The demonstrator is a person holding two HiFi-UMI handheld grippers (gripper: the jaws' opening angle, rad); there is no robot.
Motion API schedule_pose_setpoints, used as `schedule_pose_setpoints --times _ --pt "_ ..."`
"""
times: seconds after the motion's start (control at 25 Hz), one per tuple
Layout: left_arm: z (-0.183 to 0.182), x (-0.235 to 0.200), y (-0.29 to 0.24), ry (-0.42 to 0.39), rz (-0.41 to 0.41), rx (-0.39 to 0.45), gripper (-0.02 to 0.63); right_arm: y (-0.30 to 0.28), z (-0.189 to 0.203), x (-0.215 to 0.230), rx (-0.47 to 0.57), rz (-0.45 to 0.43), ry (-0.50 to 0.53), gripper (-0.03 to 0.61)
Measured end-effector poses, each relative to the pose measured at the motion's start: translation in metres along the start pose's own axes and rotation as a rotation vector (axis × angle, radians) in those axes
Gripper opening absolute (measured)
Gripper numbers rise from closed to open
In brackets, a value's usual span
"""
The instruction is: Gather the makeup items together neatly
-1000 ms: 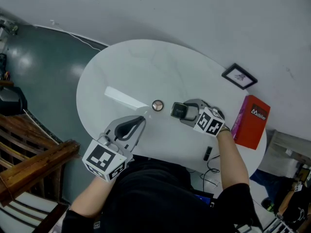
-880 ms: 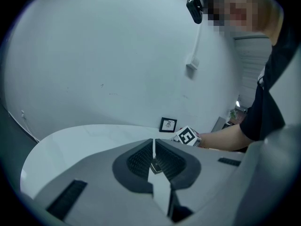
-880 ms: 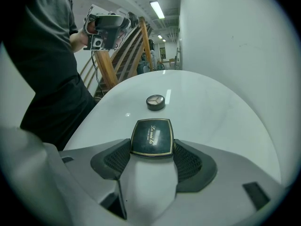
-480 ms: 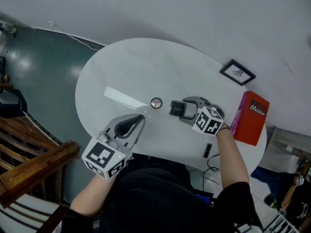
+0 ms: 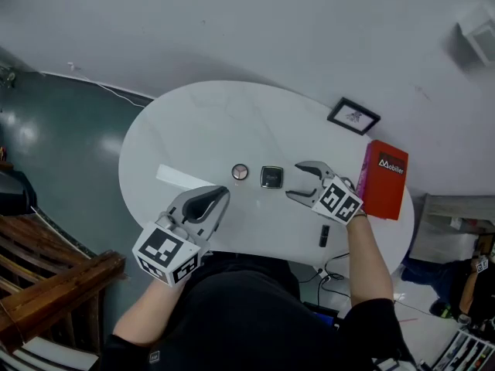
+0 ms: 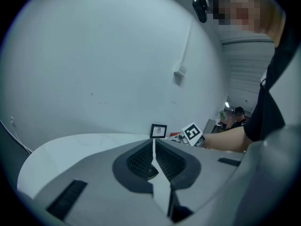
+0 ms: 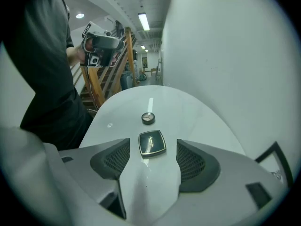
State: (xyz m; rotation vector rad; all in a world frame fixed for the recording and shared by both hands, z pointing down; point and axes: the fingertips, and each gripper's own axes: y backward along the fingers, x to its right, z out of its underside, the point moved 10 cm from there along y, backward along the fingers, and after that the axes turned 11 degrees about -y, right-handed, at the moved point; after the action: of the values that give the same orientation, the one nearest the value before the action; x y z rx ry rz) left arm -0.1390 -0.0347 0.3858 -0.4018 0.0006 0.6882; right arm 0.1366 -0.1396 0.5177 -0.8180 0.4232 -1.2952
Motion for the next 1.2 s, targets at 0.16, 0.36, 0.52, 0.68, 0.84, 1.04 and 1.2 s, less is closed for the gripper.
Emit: schedule_pose_setpoints --times 0.16,0.36,0.52,0.68,0.84,1.04,1.2 --pt "-0.001 0.005 0.018 -0.025 0.036 0.031 0.026 0.032 -0.009 -0.028 0.116 0.110 -0.078 0.282" --pt "0.003 0.014 0.038 -0.084 0.082 0.064 0.026 0.064 -0.026 -0.078 0.271 0.204 -0.162 0.282" --pt "0.006 0.024 0.044 -0.133 0.128 0.110 0.026 0.084 -0.042 -0.117 0.365 0.298 -0.213 0.281" --pt "0.005 0.038 0.046 -0.147 0.166 0.131 0.026 0.103 -0.051 -0.150 0.420 0.339 -0.249 0.279" --pt "-0.006 0.054 0.040 -0.187 0.186 0.133 0.026 0.125 -0.052 -0.165 0.491 0.350 -0.253 0.229" --pt "-0.018 0.069 0.021 -0.199 0.164 0.114 0.026 0.139 -0.014 -0.153 0.538 0.407 -0.355 0.060" --pt "-0.013 0.088 -0.006 -0.163 0.162 0.069 0.026 0.147 0.033 -0.142 0.550 0.415 -0.497 0.048"
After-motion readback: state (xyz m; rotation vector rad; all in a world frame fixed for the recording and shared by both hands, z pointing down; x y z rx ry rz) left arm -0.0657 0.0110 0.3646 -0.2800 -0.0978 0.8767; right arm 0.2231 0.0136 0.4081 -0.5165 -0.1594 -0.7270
